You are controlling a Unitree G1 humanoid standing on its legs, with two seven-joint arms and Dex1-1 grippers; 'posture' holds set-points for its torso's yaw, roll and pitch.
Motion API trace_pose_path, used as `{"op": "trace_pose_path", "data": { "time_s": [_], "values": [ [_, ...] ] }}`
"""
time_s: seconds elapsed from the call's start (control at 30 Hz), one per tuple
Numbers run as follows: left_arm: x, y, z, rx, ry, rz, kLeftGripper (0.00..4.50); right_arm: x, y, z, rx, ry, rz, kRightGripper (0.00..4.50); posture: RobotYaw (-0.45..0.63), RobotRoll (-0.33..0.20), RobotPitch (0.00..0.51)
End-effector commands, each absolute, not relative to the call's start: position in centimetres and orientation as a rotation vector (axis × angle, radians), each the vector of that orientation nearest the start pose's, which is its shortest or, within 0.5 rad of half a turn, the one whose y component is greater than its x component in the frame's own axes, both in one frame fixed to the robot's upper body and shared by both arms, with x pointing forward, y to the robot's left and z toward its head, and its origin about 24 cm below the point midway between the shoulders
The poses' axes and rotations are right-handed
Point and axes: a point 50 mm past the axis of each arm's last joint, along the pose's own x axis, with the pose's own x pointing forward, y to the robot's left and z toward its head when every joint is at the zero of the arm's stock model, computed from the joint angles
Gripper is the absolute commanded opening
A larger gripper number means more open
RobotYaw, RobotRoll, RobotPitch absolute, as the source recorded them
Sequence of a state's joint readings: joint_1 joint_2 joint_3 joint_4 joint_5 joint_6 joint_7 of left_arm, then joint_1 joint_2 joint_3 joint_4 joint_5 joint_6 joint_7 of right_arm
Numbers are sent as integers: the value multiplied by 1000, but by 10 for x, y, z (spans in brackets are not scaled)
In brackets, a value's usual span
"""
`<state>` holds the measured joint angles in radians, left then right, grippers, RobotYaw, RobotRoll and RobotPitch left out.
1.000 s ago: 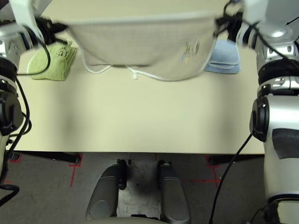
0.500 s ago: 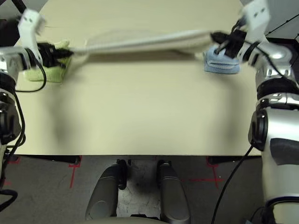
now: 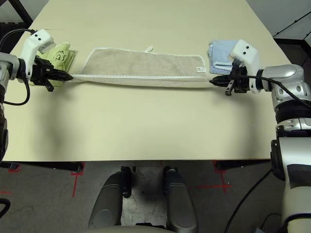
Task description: Fold the towel and set it aside.
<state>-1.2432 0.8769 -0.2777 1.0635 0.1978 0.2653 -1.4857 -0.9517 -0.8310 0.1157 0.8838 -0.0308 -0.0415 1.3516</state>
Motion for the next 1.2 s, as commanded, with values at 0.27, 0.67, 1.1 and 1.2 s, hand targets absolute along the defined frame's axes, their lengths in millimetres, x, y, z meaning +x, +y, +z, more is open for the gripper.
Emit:
{"op": "trace_pose_path", "data": {
  "time_s": [0.27,0.67,1.1,1.2],
  "values": [
    [321,307,231,674,895,-945,32,346,-287,200,-811,400,950,0,54,0,248],
    [315,304,235,656,918,-960,32,328,-288,202,-786,498,1149,0,54,0,245],
    [326,296,245,656,878,-978,32,323,-295,194,-939,520,1118,0,45,0,242],
    [331,292,248,641,853,-977,32,326,-297,197,-960,504,1087,0,48,0,242]
  ]
}}
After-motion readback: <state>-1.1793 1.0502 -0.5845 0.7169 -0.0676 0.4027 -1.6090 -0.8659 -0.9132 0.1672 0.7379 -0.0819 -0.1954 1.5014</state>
